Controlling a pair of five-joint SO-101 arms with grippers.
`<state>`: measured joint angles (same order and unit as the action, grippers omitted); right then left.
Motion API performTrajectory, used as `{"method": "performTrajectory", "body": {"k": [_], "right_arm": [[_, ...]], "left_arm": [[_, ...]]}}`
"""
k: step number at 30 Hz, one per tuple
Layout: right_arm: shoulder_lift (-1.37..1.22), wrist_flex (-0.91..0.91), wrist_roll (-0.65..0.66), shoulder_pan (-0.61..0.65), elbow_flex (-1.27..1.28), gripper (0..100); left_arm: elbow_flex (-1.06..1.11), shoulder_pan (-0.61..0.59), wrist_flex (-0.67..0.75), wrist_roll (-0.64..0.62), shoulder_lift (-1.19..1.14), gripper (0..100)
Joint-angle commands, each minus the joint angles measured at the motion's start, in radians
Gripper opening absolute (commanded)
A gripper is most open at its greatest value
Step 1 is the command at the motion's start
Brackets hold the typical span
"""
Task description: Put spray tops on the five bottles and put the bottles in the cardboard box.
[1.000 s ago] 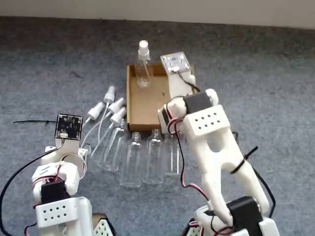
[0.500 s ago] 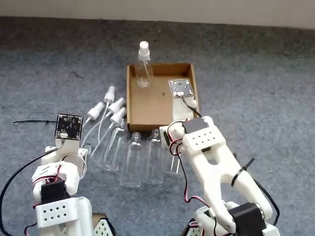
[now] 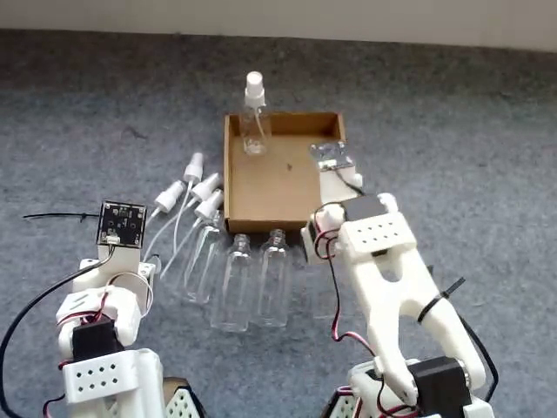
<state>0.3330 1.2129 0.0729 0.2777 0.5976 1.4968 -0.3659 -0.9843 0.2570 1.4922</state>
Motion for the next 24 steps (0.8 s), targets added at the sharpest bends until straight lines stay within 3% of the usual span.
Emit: {"method": "performTrajectory", "body": {"k": [1,6,12,20,24], "right_arm": [[0.018,0.091,0.195,-0.197,-0.153,6.0],[-0.073,0.094,0.489,-0.397,-0.317,5.9],[-0.357,-0.004,0.591,-0.533,-0.435,5.9],[-0.561,-0.162,0.687,-0.591,-0.446,6.3],[-0.608,-0.174,0.678,-0.585,-0.444,7.7]], "left_arm": [[-0.015,-0.005,0.009,-0.009,0.013,20],[-0.018,-0.005,0.009,-0.009,0.013,20],[-0.150,-0.005,-0.028,0.034,-0.059,20],[-0.722,-0.004,-0.296,0.126,-0.556,21],[-1.032,-0.004,-0.345,0.132,-0.846,21]]}}
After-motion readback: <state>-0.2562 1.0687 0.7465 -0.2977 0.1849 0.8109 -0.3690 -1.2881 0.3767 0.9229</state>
